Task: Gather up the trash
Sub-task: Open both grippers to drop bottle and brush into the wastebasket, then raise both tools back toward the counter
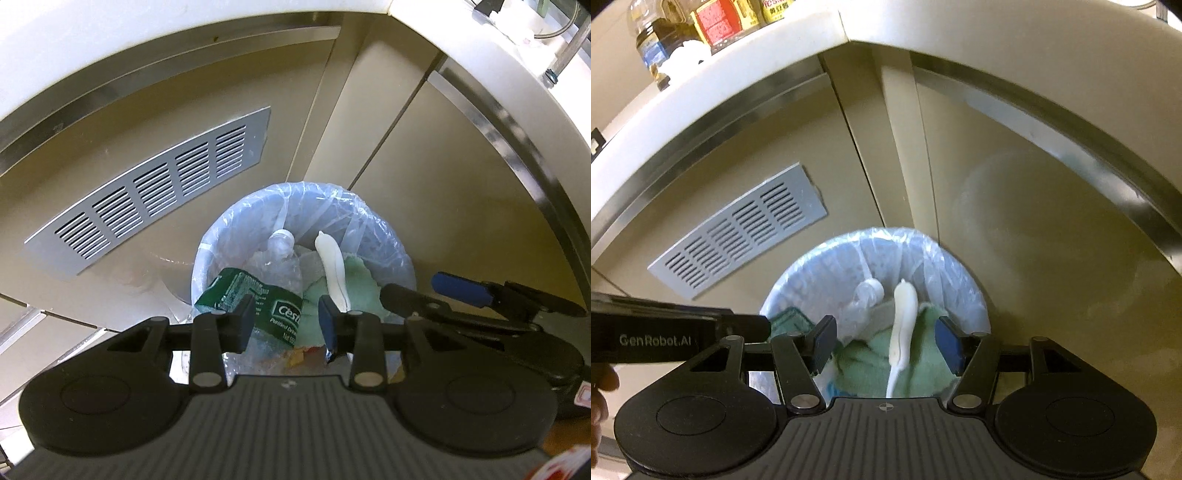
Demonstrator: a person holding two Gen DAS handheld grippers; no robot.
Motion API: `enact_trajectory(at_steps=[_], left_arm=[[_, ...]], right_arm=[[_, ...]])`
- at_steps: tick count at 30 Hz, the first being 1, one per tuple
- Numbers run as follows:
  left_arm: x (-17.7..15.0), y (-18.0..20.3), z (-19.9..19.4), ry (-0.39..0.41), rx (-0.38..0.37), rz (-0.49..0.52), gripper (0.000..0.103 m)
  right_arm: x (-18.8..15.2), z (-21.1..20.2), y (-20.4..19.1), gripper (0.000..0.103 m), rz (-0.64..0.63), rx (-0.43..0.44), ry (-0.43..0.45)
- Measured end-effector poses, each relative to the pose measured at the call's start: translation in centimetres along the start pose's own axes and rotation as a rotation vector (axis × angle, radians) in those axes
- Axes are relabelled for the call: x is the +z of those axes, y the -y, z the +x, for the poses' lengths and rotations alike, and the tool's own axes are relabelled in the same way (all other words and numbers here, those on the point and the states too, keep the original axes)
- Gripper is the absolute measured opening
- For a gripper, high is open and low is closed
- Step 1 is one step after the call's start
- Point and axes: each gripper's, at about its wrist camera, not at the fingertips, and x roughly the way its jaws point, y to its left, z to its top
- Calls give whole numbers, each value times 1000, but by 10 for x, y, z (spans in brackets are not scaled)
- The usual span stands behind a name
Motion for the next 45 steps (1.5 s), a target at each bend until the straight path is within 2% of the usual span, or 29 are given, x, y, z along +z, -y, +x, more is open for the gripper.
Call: enact_trajectory(at_steps=[8, 19, 24, 35, 45], left_arm=[[-10, 6, -6, 4, 5, 16, 35], [-21, 8, -34, 44, 15, 6, 36], [-24, 8, -55, 76, 14, -8, 40], [-13, 9, -124, 217, -10, -19, 45], [16, 2, -169, 357, -9, -11, 47]], right_arm=[[-9, -7, 4, 59, -5, 2, -33], [-7, -35, -6, 59, -18, 32, -6], [-2, -51, -13, 59, -26, 75, 12], [22, -100, -24, 59, -33, 198, 85], [64, -141, -5, 59, -11, 193, 226]])
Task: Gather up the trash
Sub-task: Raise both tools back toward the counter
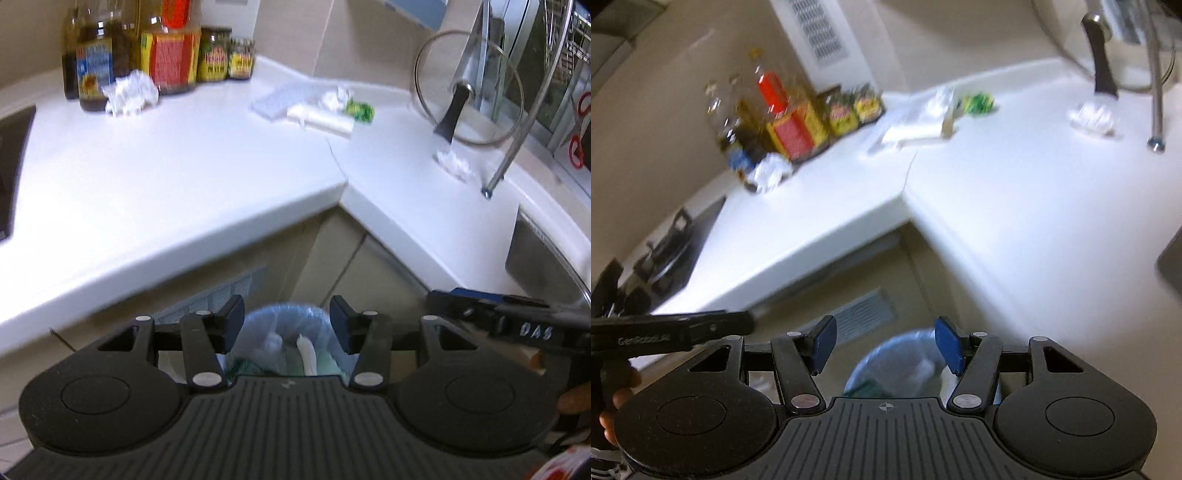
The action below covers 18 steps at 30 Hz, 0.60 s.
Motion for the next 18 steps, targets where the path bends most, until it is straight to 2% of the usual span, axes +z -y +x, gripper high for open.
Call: enact_trajectory(at_steps=[9, 15, 16, 18], left_arm=[[47, -23, 6, 86, 35, 16, 50], [76, -42, 25, 113, 71, 50, 53], [81, -44, 28, 116, 75, 55, 53], [91, -49, 36, 124, 85, 67, 54]], right_arm=[[63, -4, 47, 59, 1, -162, 149], [100, 3, 87, 60, -13, -268, 209], [106, 5, 95, 62, -14, -289, 219], [116, 11, 109, 75, -12, -317, 237]])
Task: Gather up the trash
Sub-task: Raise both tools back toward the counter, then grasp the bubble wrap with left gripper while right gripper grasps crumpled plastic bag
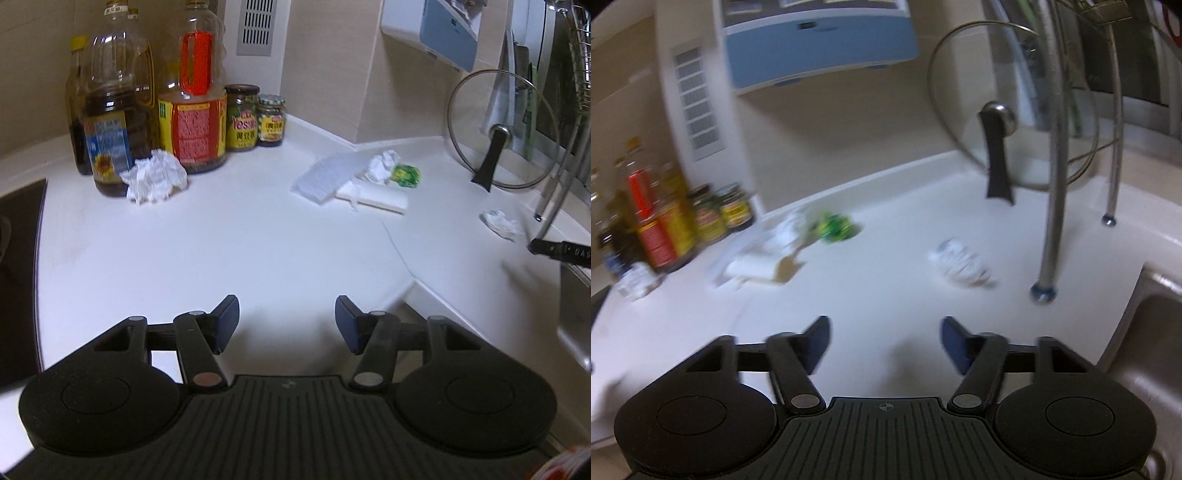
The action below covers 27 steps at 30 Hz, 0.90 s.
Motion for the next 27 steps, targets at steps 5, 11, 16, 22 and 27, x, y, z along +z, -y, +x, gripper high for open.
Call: enact_trajectory(at_steps=[5, 11, 16, 22, 27], left_arm=[[18, -11, 22, 12, 8, 18, 56], [30, -17, 45, 6, 10, 52, 57], [38, -23, 58, 7, -3, 63, 57], [49, -24, 72, 18, -29, 93, 58], [65, -14, 88, 50, -75, 134, 60]], right_arm=[[16, 35, 19, 75, -30, -76, 26], [26, 76, 32, 75, -44, -140, 17], [31, 107, 34, 75, -64, -202, 5], [31, 131, 35, 75, -59, -237, -17], [29, 134, 32, 34, -74, -239, -29]])
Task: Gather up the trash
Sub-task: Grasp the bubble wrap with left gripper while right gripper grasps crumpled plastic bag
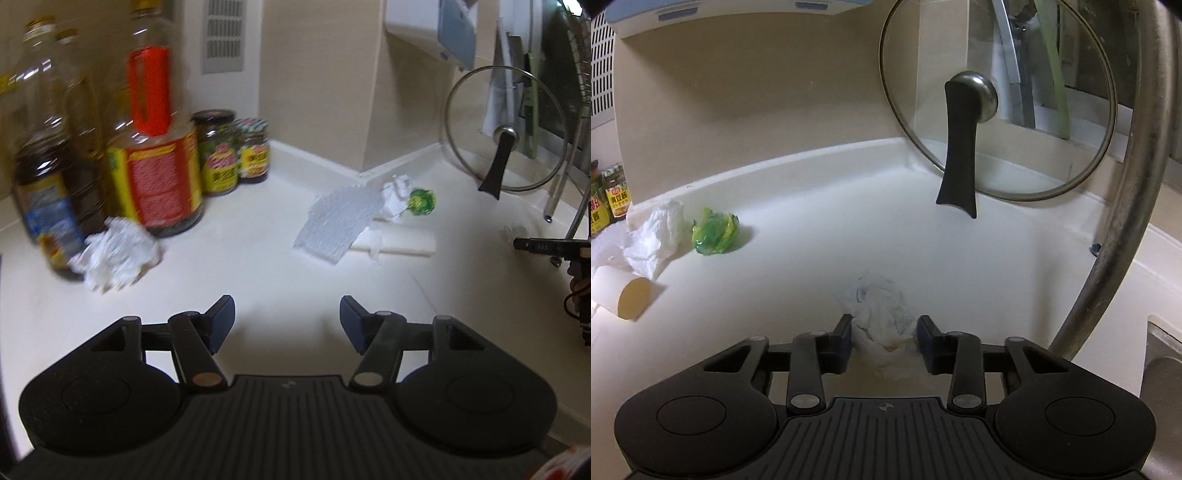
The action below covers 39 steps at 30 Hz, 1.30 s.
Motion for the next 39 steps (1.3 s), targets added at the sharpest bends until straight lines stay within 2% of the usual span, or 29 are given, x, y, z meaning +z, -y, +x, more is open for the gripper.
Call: enact_trajectory(at_steps=[3, 10, 15, 22, 25, 27, 30, 39], left_arm=[[11, 6, 14, 15, -32, 34, 60], [32, 30, 63, 18, -100, 157, 60], [32, 45, 102, -12, -72, 264, 59], [33, 45, 129, -42, -47, 300, 57], [32, 46, 133, -51, -42, 304, 45], [32, 46, 136, -54, -43, 299, 26], [32, 44, 134, -46, -46, 286, 10], [41, 32, 89, 39, -45, 226, 6]], right_arm=[[1, -9, -1, 30, 7, 4, 8], [4, -45, 4, 30, 90, 40, 50], [3, -74, 14, 30, 156, 51, 74], [-8, -107, 27, 30, 194, 15, 84], [-12, -116, 29, 30, 210, 6, 85], [-14, -121, 29, 30, 217, 3, 88], [-17, -128, 29, 30, 231, 4, 93], [-15, -148, 23, 30, 251, 67, 130]])
